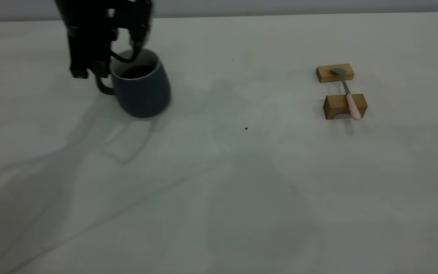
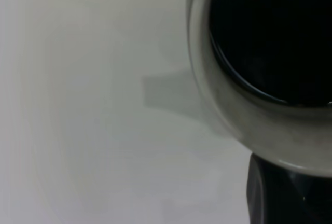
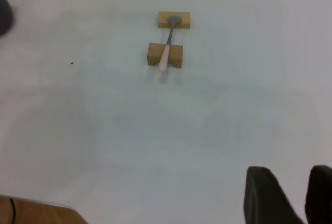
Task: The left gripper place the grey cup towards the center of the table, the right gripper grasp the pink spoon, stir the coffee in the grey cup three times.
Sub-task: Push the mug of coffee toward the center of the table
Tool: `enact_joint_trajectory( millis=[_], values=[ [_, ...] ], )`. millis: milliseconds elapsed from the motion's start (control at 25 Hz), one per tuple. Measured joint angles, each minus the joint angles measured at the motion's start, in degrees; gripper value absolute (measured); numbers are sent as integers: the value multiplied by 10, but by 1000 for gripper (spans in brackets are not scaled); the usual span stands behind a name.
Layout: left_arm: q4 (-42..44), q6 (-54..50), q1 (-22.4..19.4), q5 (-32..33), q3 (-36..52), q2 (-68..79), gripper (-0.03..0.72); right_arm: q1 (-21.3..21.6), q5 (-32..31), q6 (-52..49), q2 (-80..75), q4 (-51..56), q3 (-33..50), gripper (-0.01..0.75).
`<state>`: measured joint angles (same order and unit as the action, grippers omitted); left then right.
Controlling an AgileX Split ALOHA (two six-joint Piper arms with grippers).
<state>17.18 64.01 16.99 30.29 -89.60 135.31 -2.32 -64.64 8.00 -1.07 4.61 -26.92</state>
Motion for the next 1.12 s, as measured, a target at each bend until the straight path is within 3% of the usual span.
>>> enact_joint_trajectory(
  millis=[480,880,1000,1120],
  values=[
    [-44,-2,89,-10,0,2,199,0,0,0,0,0,0,240],
    [-48,-3,104,-4,0,2,199,0,0,0,0,0,0,240],
    [-52,-3,104,3,-1,2,246,0,0,0,0,0,0,240],
    [-55,-3,104,11,-1,2,368,0,0,0,0,0,0,240]
  ],
)
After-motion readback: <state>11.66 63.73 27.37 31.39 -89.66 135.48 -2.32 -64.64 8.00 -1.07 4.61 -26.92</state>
